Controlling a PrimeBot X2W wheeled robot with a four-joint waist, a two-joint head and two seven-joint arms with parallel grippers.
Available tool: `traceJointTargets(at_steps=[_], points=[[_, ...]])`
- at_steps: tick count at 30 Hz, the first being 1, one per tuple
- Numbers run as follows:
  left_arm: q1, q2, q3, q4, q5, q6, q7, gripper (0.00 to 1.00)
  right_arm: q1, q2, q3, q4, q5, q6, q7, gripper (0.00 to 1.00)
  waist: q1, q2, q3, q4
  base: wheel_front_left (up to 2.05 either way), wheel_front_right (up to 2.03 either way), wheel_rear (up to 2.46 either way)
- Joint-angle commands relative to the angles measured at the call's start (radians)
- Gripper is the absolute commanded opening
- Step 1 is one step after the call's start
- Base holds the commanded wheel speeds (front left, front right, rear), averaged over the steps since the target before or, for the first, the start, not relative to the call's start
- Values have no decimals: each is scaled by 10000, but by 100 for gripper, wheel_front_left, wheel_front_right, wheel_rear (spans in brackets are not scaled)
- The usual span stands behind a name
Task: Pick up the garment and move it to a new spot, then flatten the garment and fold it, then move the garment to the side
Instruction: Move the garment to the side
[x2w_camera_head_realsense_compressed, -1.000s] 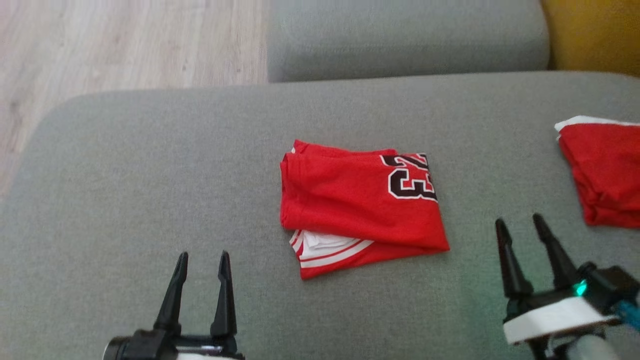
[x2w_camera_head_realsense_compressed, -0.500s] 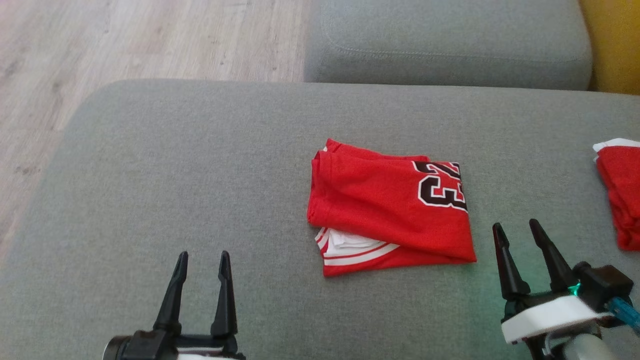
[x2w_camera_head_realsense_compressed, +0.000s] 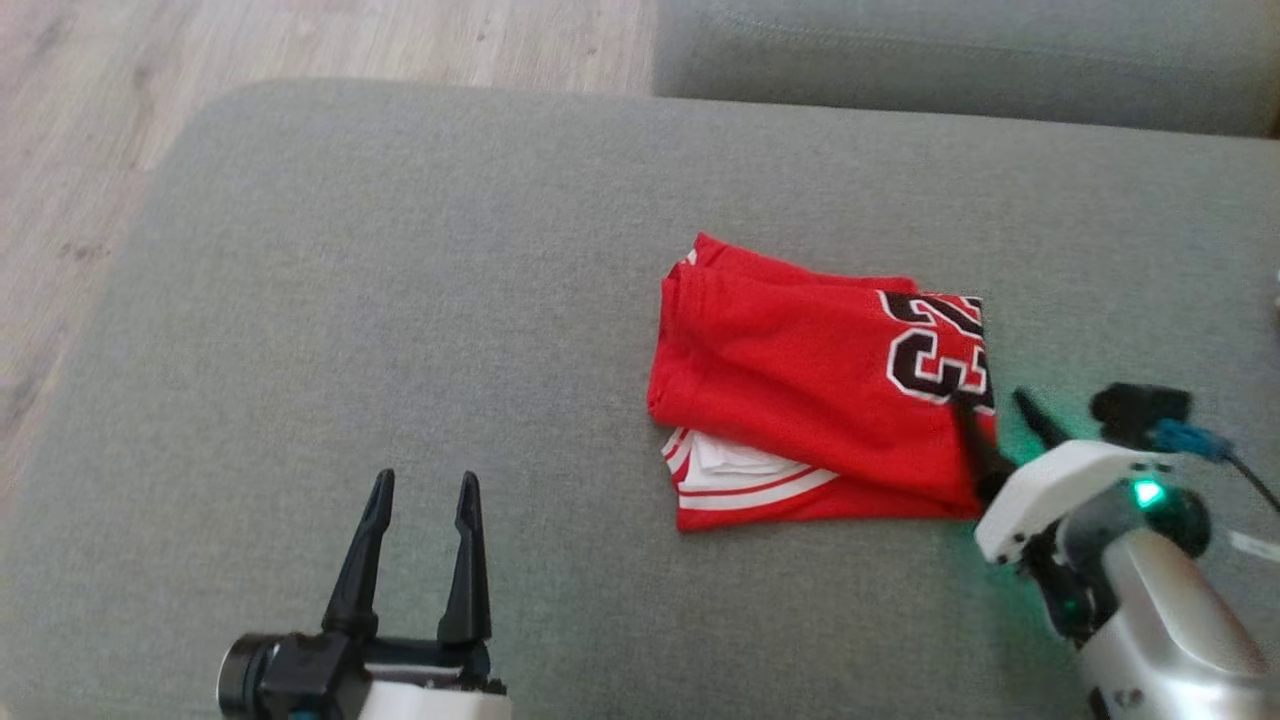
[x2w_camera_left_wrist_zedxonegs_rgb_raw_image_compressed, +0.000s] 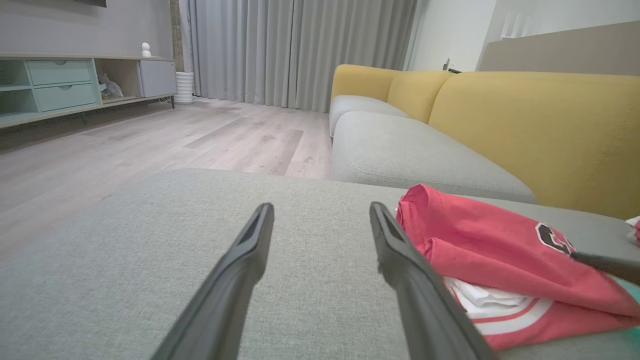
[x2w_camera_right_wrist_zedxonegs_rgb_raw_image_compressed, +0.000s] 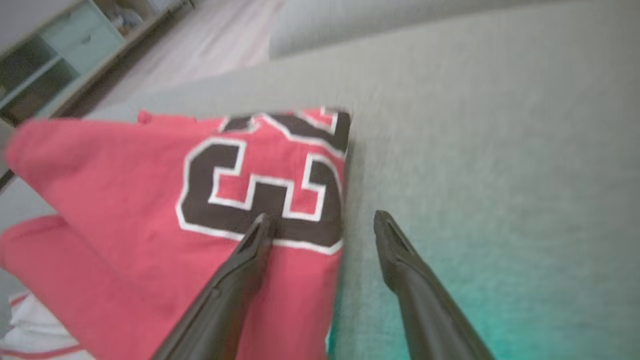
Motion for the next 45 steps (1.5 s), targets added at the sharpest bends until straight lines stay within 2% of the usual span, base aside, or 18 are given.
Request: traceJointTargets(at_steps=[1,2,3,4,6,10,17,18,23,27,30,31,34,37,42,45], points=[[-473,-26,181,-332,15,25,-51,100,-280,110,483,238,342,-7,755,100,-2,0,203,167,0,0,0],[-514,-26,154,-332,3,40,-51,100,-349,131,635,362,499,-7,1020,74,-2,0,260,198,0,0,0],[-551,-26,134,-337,-10,64,-51,100,-391,138,757,420,663,-7,1186,33,-2,0,318,215,0,0,0],[-582,-26,125,-349,-28,95,-51,100,-430,106,849,411,794,-7,1214,0,-2,0,377,212,0,0,0],[-614,-26,146,-377,-75,170,-51,100,-491,-51,886,311,877,-7,947,0,-2,0,490,122,0,0,0],[-707,-26,148,-488,-91,208,-51,100,-631,-762,896,-231,556,-7,391,0,-2,0,873,-519,0,0,0],[-1161,-26,267,-669,149,16,-51,100,-863,-2621,582,-1705,9,-7,882,0,-2,0,1863,-1854,0,0,0],[-1161,-26,267,-669,149,16,-51,100,-863,-2621,582,-1705,9,-7,882,0,-2,0,1863,-1854,0,0,0],[-1674,-26,290,-722,377,-219,-51,100,-1032,-4079,-453,-2686,-407,-7,1226,0,-2,0,2690,-2485,0,0,0],[-2072,-26,314,-699,525,-380,-51,100,-1070,-4905,-1541,-3323,-736,-7,1590,0,-2,0,3245,-2724,0,0,0],[-2267,-26,326,-646,584,-470,-51,100,-1054,-5270,-2450,-3738,-1114,-7,1995,0,-2,0,3458,-2809,0,0,0],[-2310,-26,330,-622,593,-497,-51,100,-1048,-5305,-2783,-3875,-1311,-7,2083,100,-2,0,3490,-2825,0,0,0],[-2389,-26,356,-541,560,-541,-51,100,-1060,-5071,-3494,-4472,-2110,-7,1863,100,-2,0,3449,-2876,0,0,0],[-2421,-26,363,-481,393,-499,-51,100,-927,-4150,-3687,-5041,-2858,-7,1554,100,-2,0,3190,-2875,0,0,0],[-2274,-26,416,-340,26,-306,-51,100,-137,-2092,-2983,-5731,-3404,-7,853,100,-2,0,2532,-2859,0,0,0],[-2104,-26,545,-260,-262,-212,-51,100,326,-1136,-2180,-5651,-3368,-7,67,100,-2,0,2082,-2851,0,0,0]])
